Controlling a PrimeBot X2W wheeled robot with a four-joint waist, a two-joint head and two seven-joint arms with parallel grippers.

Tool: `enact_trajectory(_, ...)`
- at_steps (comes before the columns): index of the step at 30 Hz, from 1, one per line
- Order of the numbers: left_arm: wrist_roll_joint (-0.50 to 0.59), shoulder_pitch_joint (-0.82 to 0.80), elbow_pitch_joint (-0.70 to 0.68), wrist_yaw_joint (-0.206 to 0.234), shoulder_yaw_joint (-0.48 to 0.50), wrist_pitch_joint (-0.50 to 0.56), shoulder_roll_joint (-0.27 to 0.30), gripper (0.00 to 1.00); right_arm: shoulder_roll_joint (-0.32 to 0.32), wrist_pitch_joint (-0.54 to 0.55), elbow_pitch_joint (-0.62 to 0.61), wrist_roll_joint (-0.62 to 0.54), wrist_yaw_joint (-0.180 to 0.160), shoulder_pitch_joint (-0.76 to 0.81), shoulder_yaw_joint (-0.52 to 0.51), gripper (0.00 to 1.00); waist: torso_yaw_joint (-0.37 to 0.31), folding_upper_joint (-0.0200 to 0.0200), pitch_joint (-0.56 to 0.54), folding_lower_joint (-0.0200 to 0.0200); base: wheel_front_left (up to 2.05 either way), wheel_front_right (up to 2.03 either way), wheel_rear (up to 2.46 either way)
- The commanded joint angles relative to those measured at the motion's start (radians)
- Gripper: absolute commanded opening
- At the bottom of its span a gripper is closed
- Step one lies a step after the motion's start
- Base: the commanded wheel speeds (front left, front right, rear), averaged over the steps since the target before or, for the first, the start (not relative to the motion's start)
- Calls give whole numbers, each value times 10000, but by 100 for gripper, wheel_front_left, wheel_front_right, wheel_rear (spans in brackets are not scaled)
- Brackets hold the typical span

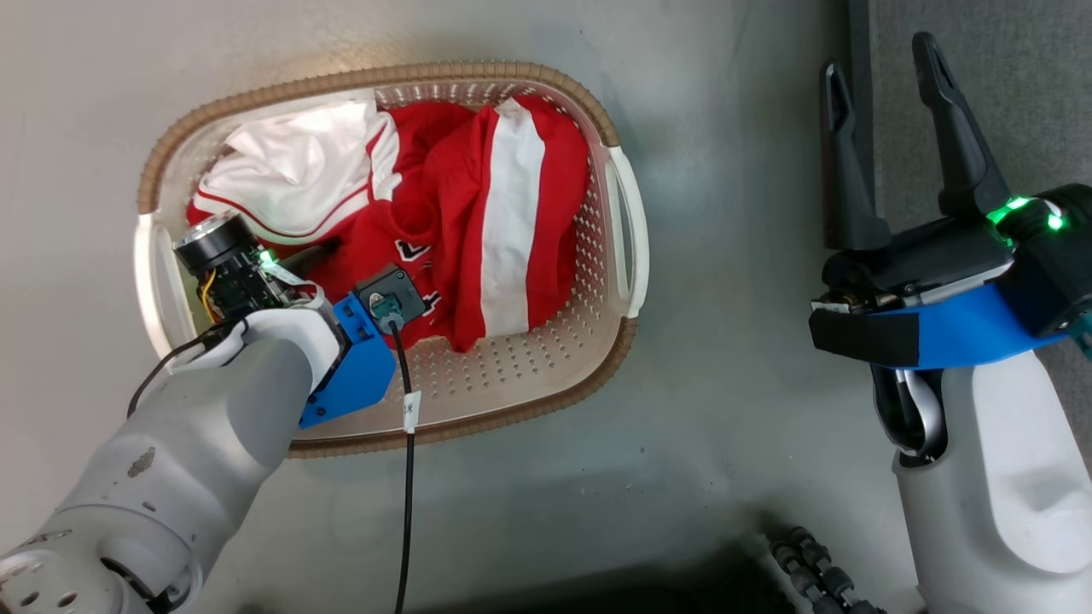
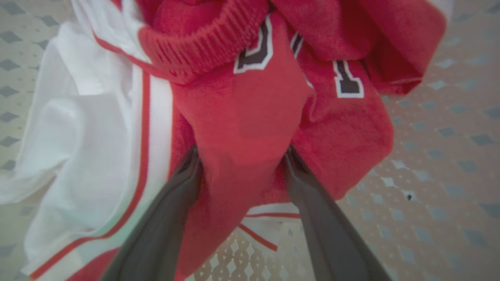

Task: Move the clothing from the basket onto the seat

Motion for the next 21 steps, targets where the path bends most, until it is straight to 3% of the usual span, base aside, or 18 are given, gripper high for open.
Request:
enact_trajectory(1, -31, -135, 66, -9, -35, 142, 37, 100, -39, -38, -75, -9, 4, -160, 9, 100, -72, 0, 174, -1, 0, 0, 0)
enact_trajectory(10, 80, -546, -21, -9, -36, 254, 98, 100, -37, -38, -203, 35, 4, -317, -91, 100, -176, 0, 685, -1, 0, 0, 0)
enact_trajectory(11, 60, -535, 1, -9, -36, 334, 96, 79, -37, -38, -207, 37, 4, -323, -93, 100, -176, 0, 708, -1, 0, 0, 0)
enact_trajectory(12, 61, -514, 21, -9, -37, 411, 84, 26, -37, -38, -199, 41, 4, -336, -92, 100, -177, 0, 726, -1, 0, 0, 0)
enact_trajectory(13, 91, -529, 15, -9, -38, 438, 81, 0, -37, -38, -187, 43, 4, -361, -96, 100, -177, 0, 741, -1, 0, 0, 0)
enact_trajectory(21, -51, -514, -108, -9, -37, 400, 37, 0, -37, -38, -98, 32, 4, -436, -104, 100, -138, 0, 655, -1, 0, 0, 0)
